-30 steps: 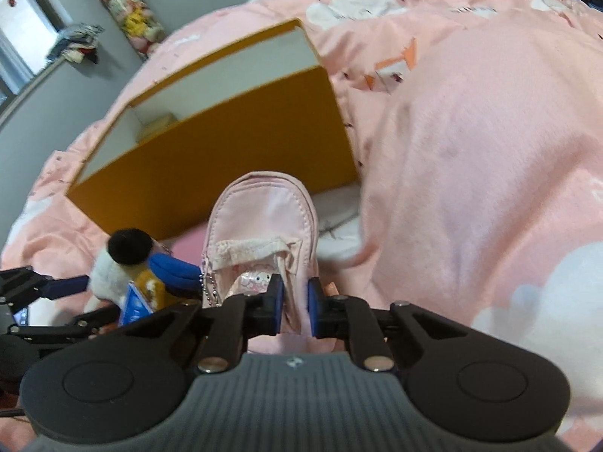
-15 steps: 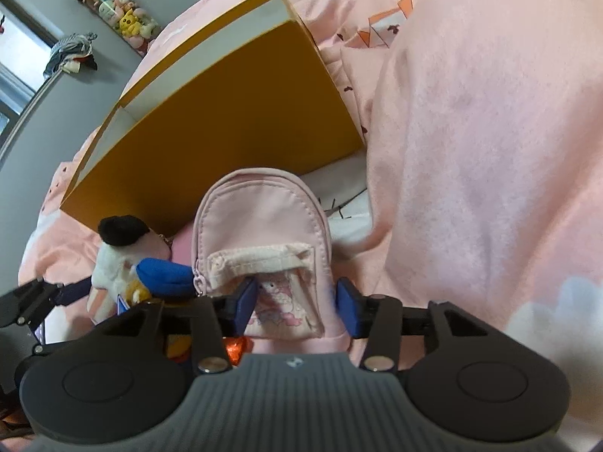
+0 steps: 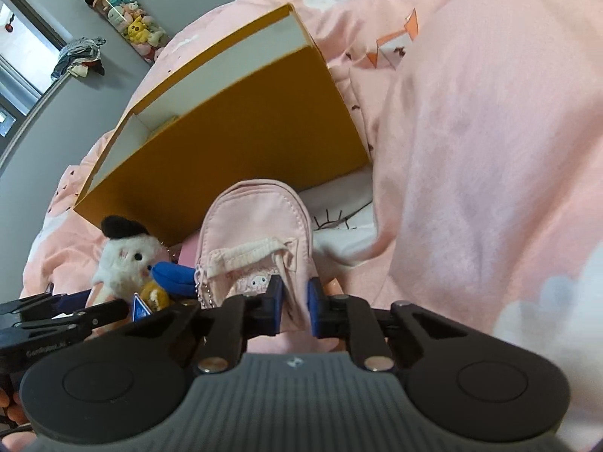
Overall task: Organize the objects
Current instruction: 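Lift the pink backpack with the right gripper and set it beside the pile, then grasp the pink wallet with the left gripper while the right gripper holds the backpack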
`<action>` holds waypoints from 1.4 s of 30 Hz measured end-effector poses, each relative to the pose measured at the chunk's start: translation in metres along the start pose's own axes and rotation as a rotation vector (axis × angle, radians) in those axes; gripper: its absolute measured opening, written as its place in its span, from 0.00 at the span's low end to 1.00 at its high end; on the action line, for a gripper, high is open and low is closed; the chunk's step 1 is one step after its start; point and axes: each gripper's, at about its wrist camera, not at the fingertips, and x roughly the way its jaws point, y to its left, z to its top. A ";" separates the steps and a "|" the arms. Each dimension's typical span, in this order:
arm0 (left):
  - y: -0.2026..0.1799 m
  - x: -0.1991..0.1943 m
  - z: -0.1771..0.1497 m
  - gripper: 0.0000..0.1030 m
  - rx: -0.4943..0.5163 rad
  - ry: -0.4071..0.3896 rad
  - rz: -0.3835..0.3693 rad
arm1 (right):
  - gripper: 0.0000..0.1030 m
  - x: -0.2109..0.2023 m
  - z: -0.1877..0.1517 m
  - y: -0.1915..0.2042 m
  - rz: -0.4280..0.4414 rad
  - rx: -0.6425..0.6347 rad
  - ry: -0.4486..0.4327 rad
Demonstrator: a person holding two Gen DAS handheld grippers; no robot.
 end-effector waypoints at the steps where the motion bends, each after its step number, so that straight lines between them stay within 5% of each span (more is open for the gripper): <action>1: 0.000 -0.002 0.000 0.56 0.008 -0.009 0.001 | 0.13 -0.003 -0.001 0.000 -0.025 -0.004 0.001; 7: -0.021 -0.028 0.010 0.58 0.156 -0.135 0.033 | 0.11 -0.021 0.003 0.001 -0.196 -0.050 -0.054; 15: -0.096 -0.026 0.034 0.58 0.493 -0.178 -0.123 | 0.11 -0.035 -0.005 -0.009 -0.232 -0.081 -0.044; 23: -0.154 0.034 0.017 0.59 0.765 -0.083 0.019 | 0.12 -0.036 -0.007 -0.019 -0.188 -0.048 -0.040; 32: -0.164 0.063 -0.001 0.59 0.889 -0.062 0.180 | 0.12 -0.025 -0.004 -0.023 -0.167 -0.035 -0.018; 38: -0.167 0.070 0.000 0.63 0.893 -0.089 0.198 | 0.13 -0.021 -0.004 -0.024 -0.171 -0.033 -0.007; 42: -0.164 0.065 -0.001 0.32 0.851 -0.093 0.151 | 0.13 -0.020 -0.003 -0.024 -0.176 -0.032 -0.006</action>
